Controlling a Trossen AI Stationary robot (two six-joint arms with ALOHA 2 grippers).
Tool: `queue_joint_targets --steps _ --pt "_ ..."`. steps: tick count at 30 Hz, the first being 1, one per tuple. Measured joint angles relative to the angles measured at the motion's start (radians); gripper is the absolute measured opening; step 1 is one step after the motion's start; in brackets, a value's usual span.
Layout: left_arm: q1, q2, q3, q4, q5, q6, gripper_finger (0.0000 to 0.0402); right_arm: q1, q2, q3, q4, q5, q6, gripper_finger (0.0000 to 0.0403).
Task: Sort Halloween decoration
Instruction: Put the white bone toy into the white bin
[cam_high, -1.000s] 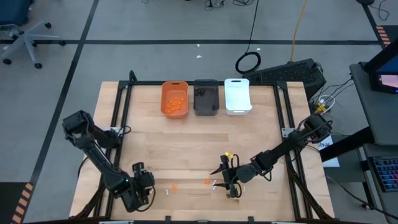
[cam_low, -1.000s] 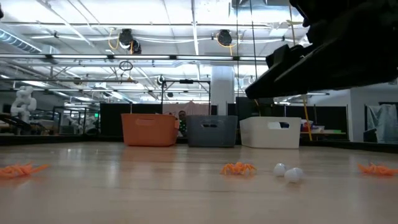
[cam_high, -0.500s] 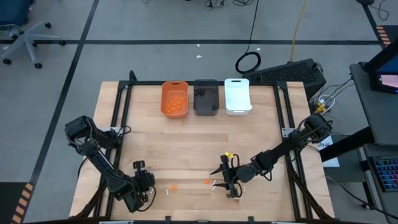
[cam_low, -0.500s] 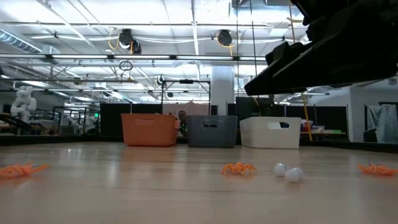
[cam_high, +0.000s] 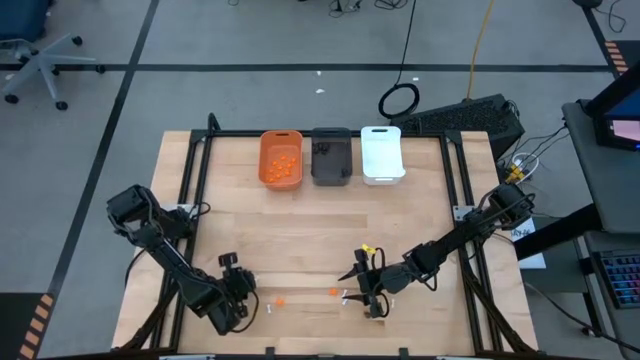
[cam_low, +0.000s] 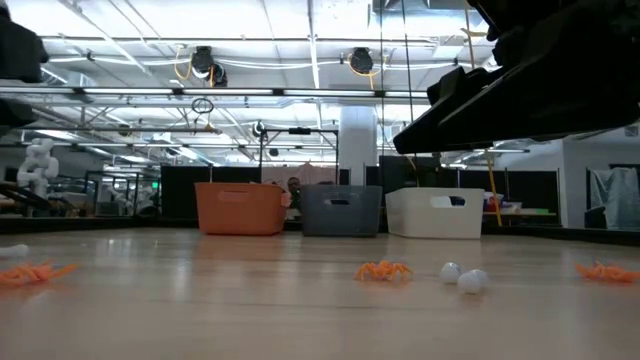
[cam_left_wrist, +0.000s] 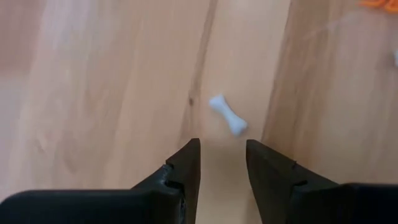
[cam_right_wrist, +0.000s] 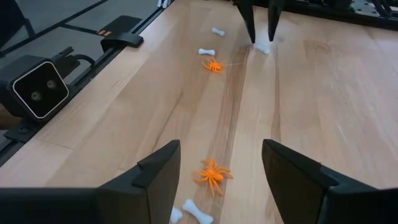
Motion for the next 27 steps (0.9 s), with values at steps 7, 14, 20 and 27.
queue_joint_targets --steps 7,14,20,27 --pt "0.001 0.0 0.0 0.08 -0.068 -0.175 0.0123 0.0 0.0 0.0 0.0 0.0 0.0 0.021" --pt "0.011 0.016 -0.031 0.118 -0.094 -0.392 0.0123 0.0 0.0 0.0 0.0 0.0 0.0 0.021" --pt "0.012 0.076 -0.029 0.16 -0.091 -0.395 0.0118 0.0 0.0 0.0 -0.001 0.0 0.0 0.021" --pt "-0.001 0.088 -0.029 0.167 -0.096 -0.362 0.003 0.0 0.0 0.0 -0.001 -0.001 0.0 0.021"
